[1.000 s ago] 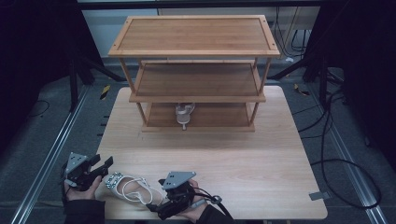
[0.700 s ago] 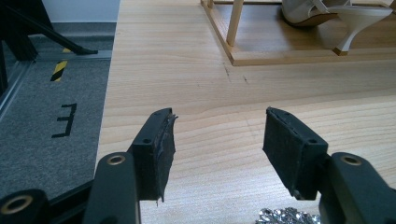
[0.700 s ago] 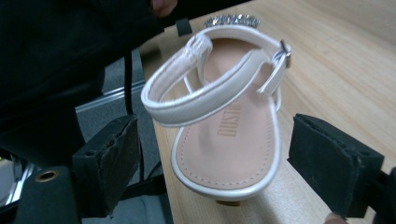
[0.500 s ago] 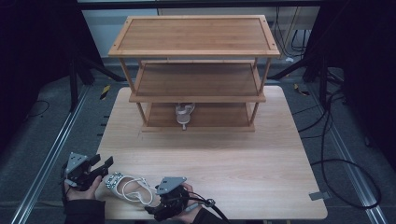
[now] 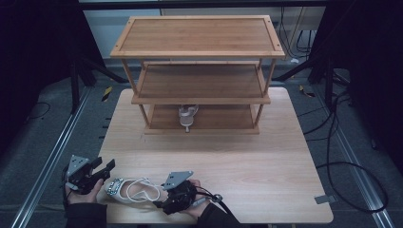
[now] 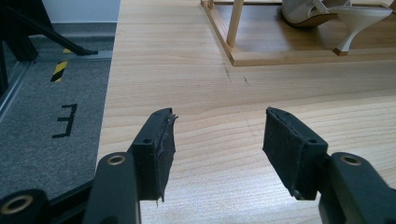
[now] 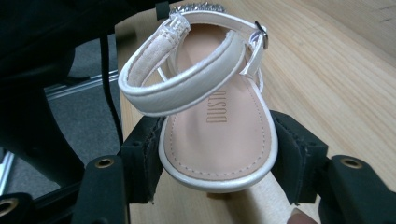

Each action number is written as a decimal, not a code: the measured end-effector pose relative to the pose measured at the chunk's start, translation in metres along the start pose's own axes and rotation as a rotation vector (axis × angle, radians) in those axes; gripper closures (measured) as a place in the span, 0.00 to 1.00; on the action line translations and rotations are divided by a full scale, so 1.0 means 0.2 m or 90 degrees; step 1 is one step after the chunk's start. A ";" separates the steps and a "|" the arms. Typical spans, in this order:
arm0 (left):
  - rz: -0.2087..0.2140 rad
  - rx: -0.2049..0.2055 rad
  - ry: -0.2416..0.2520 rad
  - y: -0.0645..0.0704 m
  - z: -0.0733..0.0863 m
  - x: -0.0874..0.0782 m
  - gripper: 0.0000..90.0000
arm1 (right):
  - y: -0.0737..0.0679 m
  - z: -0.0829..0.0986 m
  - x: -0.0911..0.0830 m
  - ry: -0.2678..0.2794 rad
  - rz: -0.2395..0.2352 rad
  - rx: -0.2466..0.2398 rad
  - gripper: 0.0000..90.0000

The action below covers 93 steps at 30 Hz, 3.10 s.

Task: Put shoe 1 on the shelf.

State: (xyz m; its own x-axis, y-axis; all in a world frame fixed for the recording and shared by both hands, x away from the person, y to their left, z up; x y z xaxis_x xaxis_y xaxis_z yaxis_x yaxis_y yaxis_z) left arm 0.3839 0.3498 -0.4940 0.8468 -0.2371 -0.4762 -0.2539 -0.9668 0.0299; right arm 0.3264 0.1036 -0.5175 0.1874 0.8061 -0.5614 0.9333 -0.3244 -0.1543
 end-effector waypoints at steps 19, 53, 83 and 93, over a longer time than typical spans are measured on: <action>0.001 0.001 -0.003 0.00 0.00 0.01 0.47 | 0.13 0.00 -0.01 -0.002 0.020 -0.007 0.30; -0.001 -0.002 -0.004 -0.01 0.01 0.01 0.47 | 0.12 -0.04 0.07 0.019 0.029 -0.019 0.47; 0.001 -0.001 -0.006 -0.01 0.01 0.02 0.47 | 0.45 0.03 -0.67 0.131 0.260 0.104 0.47; 0.002 0.003 -0.010 0.00 0.01 0.03 0.47 | 0.70 0.04 -0.85 0.179 0.387 0.168 0.47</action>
State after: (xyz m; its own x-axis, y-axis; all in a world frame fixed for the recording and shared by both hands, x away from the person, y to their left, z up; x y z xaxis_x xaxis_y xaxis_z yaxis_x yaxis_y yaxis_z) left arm 0.3877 0.3484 -0.4984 0.8388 -0.2387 -0.4894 -0.2592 -0.9654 0.0267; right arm 0.4215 -0.0831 -0.4507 0.7554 0.5304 -0.3847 0.5401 -0.8365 -0.0925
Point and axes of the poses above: each handheld gripper's, and its own axes: x roughly forward along the jaws, z roughly out of its underside, y roughly to its right, the point moved 7 cm from there along x, roughly forward along the jaws, and after that the axes turned 3 degrees about x, right-handed, at the moved point
